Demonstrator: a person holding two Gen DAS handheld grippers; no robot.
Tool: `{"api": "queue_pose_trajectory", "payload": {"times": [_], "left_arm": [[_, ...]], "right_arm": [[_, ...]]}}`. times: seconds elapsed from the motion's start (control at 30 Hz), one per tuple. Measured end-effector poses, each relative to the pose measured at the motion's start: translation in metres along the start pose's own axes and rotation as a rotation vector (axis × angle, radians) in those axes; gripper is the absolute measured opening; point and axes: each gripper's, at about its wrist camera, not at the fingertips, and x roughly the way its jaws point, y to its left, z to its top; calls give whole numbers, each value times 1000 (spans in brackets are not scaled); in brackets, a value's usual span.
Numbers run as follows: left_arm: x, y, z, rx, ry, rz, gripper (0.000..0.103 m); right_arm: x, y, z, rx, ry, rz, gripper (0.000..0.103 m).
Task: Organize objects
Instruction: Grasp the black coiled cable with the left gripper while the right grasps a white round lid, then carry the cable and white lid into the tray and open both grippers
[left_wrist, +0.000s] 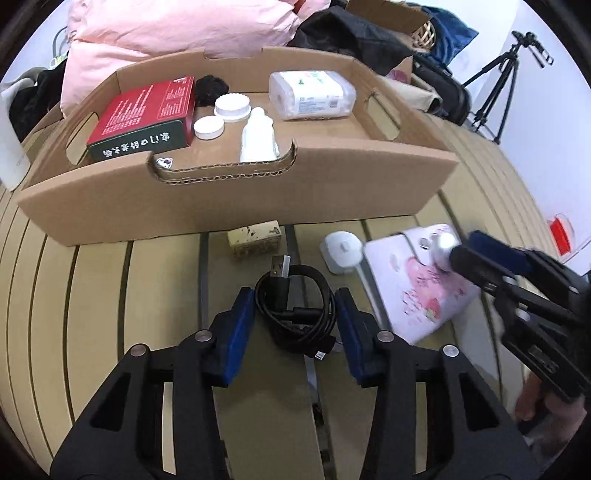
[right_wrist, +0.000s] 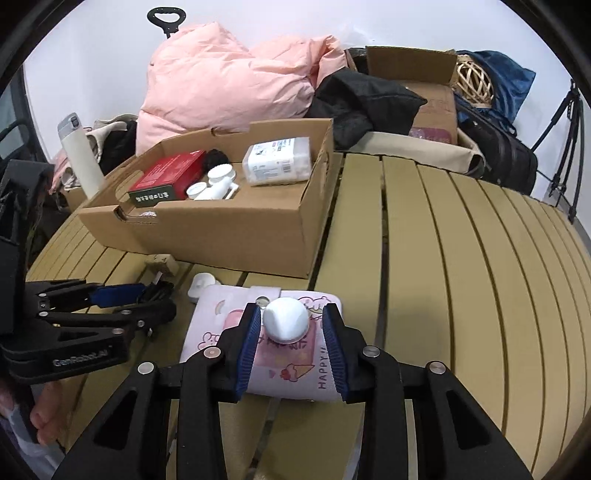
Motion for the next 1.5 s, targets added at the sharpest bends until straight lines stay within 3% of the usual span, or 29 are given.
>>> {"api": "queue_pose_trajectory", "payload": {"times": [0.2,0.33,0.6,0.77,0.9,1.0,1.2,1.33,1.5], "left_arm": [[-29,6,-1,-22,-78,-28,40],[-40,3,-1,2,-87,21,40],[-142,3,-6,33,-245,73,40],[-216,16,-10,2,-296,115,40],[-279,31,-45,-5,-332,87,40],[-308,38,-84,-1,-339,107,40],[-323,55,-160,-143,-284,33,40],[-320,54,-175,-166,-260,23,40],[-324,47,-170,-136,-293,32,40]], "right_arm": [[18,7,-1,-49,20,-52,38],[15,7,2,-33,29,-56,32],[-71,19,7,-39,-70,0,32],[-144,39,1,-58,-100,79,32],[-202,57,-12,-97,-141,92,32],[-250,72,-34,-121,-159,109,32],[-309,87,-77,-128,-180,120,32],[-316,90,-91,-90,-179,126,32],[-315,101,-95,-122,-167,120,32]]}}
